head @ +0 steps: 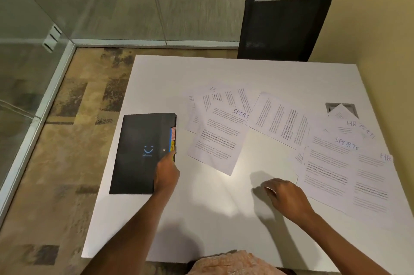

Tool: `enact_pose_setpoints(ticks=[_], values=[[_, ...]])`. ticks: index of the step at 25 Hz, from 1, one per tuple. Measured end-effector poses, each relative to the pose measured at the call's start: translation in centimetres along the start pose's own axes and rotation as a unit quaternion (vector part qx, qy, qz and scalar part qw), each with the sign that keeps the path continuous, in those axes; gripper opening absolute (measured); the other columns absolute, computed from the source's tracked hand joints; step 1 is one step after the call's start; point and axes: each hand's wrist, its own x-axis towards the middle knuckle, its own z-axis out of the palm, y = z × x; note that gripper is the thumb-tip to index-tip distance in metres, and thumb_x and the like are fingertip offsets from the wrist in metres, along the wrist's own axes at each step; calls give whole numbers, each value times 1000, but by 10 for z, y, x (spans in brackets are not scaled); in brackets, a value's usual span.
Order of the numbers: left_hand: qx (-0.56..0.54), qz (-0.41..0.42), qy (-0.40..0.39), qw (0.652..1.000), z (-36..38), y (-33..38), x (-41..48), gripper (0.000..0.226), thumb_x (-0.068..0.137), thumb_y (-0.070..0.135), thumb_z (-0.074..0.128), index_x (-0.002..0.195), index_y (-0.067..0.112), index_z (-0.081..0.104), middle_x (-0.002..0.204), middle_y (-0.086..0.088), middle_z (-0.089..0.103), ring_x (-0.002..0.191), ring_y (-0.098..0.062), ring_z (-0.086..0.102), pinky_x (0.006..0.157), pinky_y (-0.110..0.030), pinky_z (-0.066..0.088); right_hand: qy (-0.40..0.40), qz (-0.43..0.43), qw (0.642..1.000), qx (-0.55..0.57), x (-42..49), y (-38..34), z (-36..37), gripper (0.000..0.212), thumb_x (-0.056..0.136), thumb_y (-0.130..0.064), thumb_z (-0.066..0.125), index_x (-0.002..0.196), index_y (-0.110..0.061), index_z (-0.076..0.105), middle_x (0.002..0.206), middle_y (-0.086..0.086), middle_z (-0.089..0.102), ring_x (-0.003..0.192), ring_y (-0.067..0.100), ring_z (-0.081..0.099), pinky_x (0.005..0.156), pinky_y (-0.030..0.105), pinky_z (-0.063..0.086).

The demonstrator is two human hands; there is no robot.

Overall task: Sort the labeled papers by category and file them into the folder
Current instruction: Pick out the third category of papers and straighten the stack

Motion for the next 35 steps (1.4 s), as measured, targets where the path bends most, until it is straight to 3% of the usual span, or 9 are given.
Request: enact_pose_setpoints(ticks=[3, 7, 11, 14, 18, 20, 22, 27, 35], values=[[-56, 1, -13, 998, 5, 22, 4, 39, 105, 5, 53, 141, 15, 65, 135, -9, 70, 124, -32, 67, 105, -42, 58, -10, 24, 998, 53, 8, 5, 6, 29, 101, -36, 53, 93, -13, 69, 93, 4, 74, 81, 23, 68, 65, 42, 58], [-125, 16, -49, 991, 19, 53, 11, 35, 103, 7, 51, 127, 24, 70, 125, 1, 74, 112, -21, 70, 95, -29, 56, -15, 55, 989, 139, 17, 13, 5, 53, 92, -54, 42, 92, -8, 68, 90, 7, 71, 83, 27, 66, 72, 47, 55], [-146, 26, -124, 981, 43, 70, 16, 35, 101, 9, 61, 135, 18, 68, 134, -3, 73, 123, -24, 70, 110, -38, 53, -17, 84, 985, 148, 27, 40, 14, 26, 96, -32, 75, 107, -9, 74, 107, 1, 75, 100, 23, 67, 87, 40, 53], [-86, 63, -166, 980, 57, 89, 11, 34, 103, 15, 64, 136, 19, 68, 138, 2, 70, 127, -21, 66, 110, -33, 50, -34, 112, 985, 129, 28, 70, 30, 32, 95, -46, 68, 109, -17, 68, 114, -5, 69, 110, 22, 65, 87, 40, 53], [-25, 100, -239, 966, 81, 106, 2, 36, 100, 26, 64, 136, 31, 67, 139, 12, 69, 129, -12, 64, 111, -34, 49, -16, 173, 980, 97, 21, 100, 52, 83, 95, -76, 51, 154, -19, 41, 158, 5, 41, 149, 28, 43, 107, 45, 54], [27, 124, -303, 945, 96, 112, -5, 47, 101, 35, 59, 148, 34, 56, 155, 13, 56, 142, -11, 54, 120, -37, 42, -34, 254, 962, 96, 12, 101, 52, 117, 89, -76, 63, 170, -9, 11, 177, 19, 8, 165, 37, 10, 126, 50, 35], [74, 152, -342, 924, 108, 118, -13, 56, 104, 39, 53, 159, 34, 43, 169, 12, 38, 155, -13, 37, 127, -38, 30, -44, 301, 943, 134, -1, 97, 56, 130, 88, -80, 62, 170, -4, -3, 178, 20, -3, 166, 36, 0, 131, 52, 22], [127, 179, -362, 906, 121, 126, -24, 63, 106, 34, 53, 165, 28, 33, 177, 5, 19, 163, -17, 16, 128, -40, 24, -65, 265, 946, 174, -26, 76, 86, 135, 87, -90, 52, 168, -7, -18, 178, 11, -20, 166, 29, -12, 133, 46, 4], [208, 264, -352, 874, 131, 131, -30, 39, 100, 29, 55, 137, 20, 49, 170, -4, 23, 157, -29, 25, 113, -43, 43, -65, 167, 969, 170, -37, 55, 101, 121, 89, -76, 65, 172, -15, 3, 181, 2, 1, 167, 23, 4, 129, 34, 7]])
